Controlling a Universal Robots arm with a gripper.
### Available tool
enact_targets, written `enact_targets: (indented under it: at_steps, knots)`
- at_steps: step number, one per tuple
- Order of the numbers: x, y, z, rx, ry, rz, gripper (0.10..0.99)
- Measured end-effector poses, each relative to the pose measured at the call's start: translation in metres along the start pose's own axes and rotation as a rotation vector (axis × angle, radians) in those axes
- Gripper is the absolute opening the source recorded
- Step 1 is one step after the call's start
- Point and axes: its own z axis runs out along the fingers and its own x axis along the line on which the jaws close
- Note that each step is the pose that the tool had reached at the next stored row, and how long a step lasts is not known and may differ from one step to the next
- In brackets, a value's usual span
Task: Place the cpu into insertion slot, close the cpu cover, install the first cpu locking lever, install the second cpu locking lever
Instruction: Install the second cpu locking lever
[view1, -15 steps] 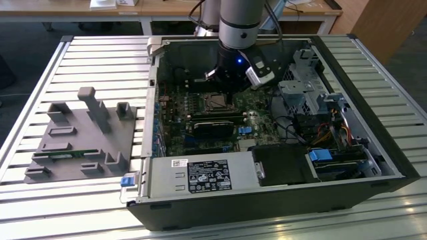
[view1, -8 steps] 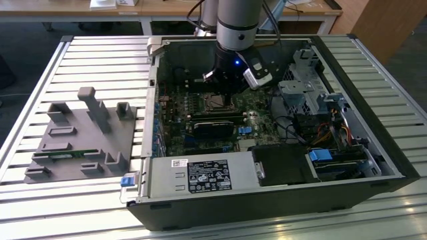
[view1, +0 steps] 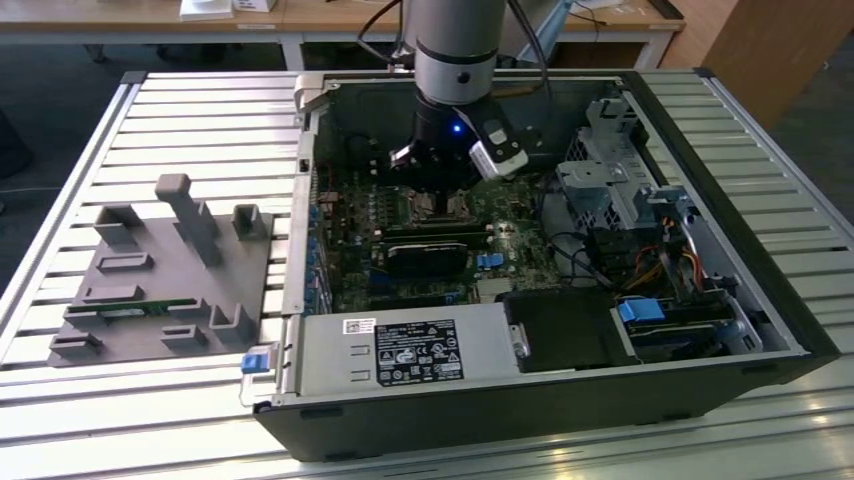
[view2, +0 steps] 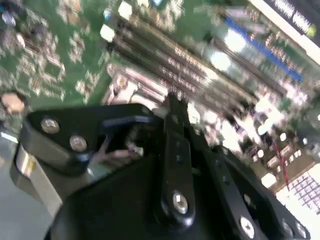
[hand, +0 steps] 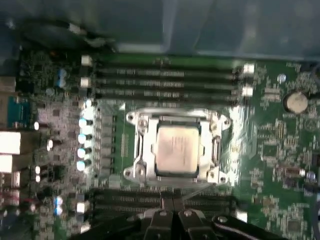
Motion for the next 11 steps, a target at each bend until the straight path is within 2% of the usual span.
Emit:
enact_targets:
  at_steps: [1,5,6,11]
  knots:
    - [0.0001,-0.0017,0.0000,-0.007,-0.0002,0.000,0.118]
    - [0.0032,-0.0054,0.0000,-0.052,-0.0016,0.000,0.118]
    - [0.0044,-0.0063,0.0000,-0.060,-0.0017,0.000,0.118]
    - [0.0096,-0.0084,0.0009,-0.064,-0.0019,0.000,0.118]
